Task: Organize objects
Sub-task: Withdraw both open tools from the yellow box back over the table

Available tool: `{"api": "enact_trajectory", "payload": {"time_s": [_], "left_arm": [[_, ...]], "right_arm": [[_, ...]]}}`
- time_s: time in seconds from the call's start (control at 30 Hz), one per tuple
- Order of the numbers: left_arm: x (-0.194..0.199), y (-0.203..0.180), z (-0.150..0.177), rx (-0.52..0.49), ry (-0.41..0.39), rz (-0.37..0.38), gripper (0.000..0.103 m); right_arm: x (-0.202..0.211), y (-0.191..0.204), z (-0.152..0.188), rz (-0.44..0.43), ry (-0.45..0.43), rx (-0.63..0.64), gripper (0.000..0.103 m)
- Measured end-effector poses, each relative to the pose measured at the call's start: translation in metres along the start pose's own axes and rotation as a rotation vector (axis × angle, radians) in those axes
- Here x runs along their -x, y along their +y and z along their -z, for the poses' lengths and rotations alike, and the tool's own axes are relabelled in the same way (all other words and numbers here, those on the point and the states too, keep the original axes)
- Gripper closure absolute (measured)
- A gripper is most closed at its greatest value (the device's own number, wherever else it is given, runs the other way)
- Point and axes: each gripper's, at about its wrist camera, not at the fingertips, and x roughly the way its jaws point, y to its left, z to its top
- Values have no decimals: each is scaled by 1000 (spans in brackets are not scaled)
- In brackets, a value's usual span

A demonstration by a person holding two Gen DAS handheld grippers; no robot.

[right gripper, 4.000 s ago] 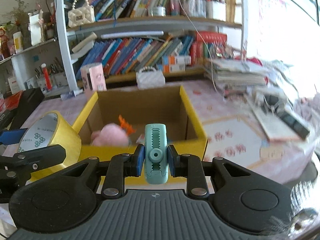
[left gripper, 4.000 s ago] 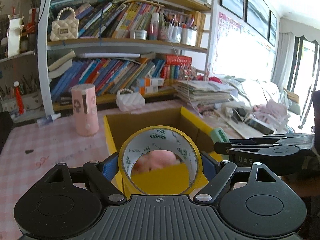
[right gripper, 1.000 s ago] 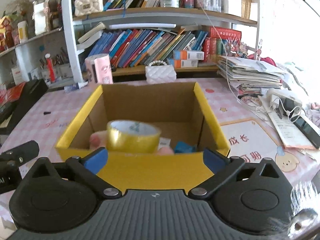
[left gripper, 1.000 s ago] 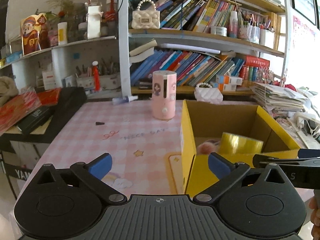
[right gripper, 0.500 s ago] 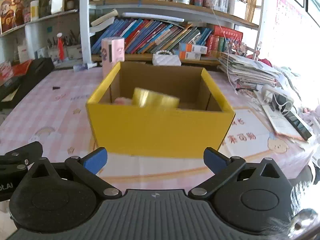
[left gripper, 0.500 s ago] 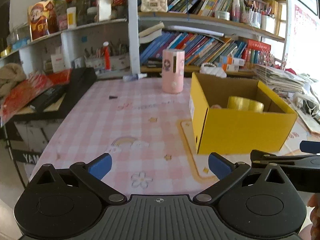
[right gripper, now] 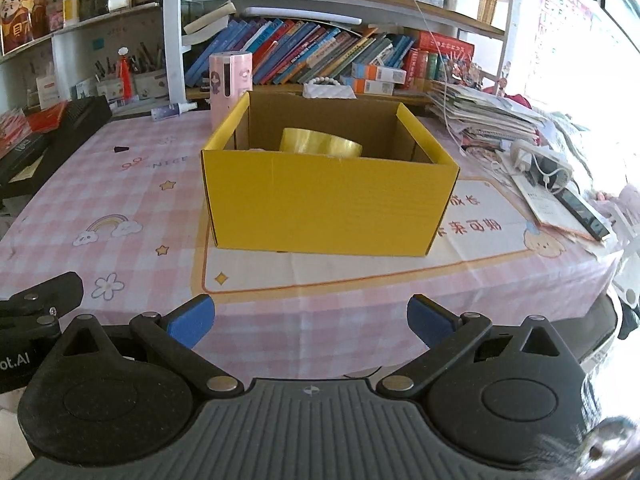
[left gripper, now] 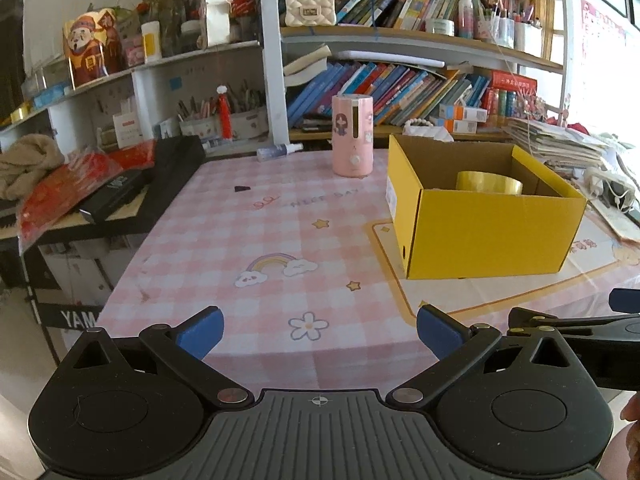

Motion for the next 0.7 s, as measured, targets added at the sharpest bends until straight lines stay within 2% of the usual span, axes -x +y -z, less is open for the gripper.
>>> {"api": "enact_trajectory", "payload": {"time_s": [0.7], "left_arm": [[9,18,12,-12,26,-60,0]], "right_arm": [[11,26,13,26,26,8,0]]}}
